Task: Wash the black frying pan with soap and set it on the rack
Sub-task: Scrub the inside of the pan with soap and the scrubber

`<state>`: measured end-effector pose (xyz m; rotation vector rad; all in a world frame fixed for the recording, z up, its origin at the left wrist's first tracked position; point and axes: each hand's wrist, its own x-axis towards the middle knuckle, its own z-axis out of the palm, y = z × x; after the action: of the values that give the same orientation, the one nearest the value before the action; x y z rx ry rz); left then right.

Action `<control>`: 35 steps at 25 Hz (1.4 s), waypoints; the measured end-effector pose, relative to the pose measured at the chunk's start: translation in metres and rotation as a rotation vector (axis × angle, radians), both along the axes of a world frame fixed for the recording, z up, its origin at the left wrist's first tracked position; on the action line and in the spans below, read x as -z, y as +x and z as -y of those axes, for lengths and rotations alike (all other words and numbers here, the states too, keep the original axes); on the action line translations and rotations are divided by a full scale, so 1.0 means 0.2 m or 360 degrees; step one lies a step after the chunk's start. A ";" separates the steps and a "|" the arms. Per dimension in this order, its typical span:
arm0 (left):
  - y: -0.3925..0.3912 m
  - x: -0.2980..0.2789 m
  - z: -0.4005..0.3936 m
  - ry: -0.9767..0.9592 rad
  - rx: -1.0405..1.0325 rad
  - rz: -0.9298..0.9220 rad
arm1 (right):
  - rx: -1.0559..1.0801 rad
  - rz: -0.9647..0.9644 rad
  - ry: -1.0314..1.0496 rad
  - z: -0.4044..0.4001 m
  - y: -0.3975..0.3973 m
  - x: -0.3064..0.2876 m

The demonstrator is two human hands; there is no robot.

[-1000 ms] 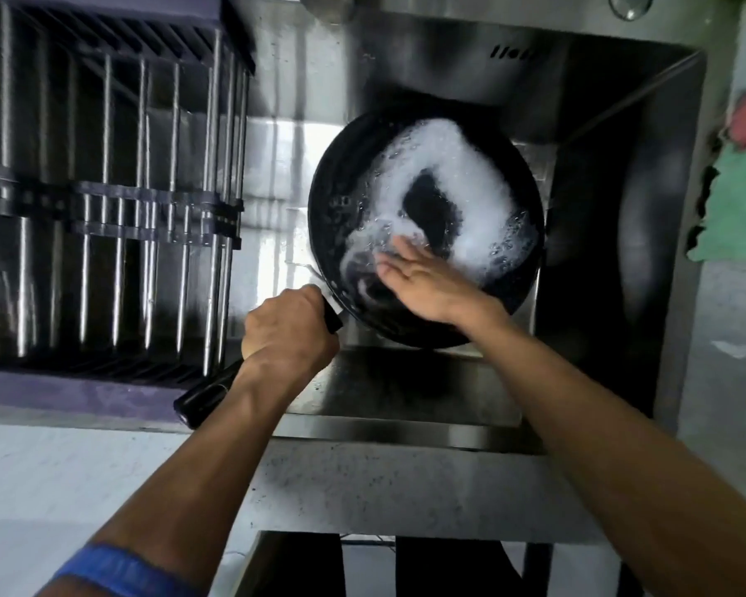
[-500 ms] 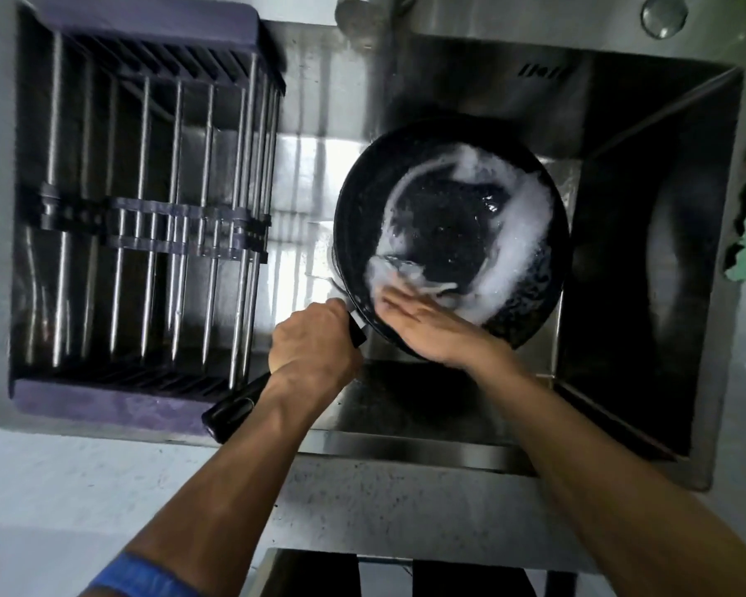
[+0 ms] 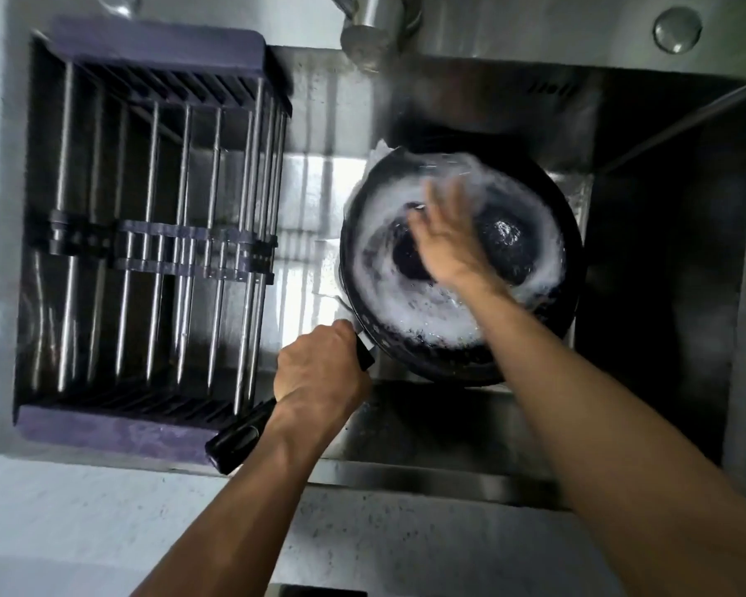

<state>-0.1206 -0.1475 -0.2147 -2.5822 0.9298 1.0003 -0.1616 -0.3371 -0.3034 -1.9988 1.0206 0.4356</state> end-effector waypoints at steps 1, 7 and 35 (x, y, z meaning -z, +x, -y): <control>0.00 0.00 0.00 -0.0002 0.0002 -0.0001 | 0.0049 -0.0235 -0.0162 0.03 -0.09 0.02; 0.00 -0.01 0.01 -0.0020 -0.0006 -0.0016 | -0.0385 0.0230 -0.0090 0.04 0.00 0.00; 0.01 -0.03 0.01 0.0004 -0.0004 -0.0009 | -0.0622 -0.0385 0.0368 -0.26 -0.56 -0.24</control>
<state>-0.1180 -0.1490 -0.2085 -2.5803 0.9265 1.0094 -0.2744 -0.2843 -0.2548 -1.9634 0.6771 0.9807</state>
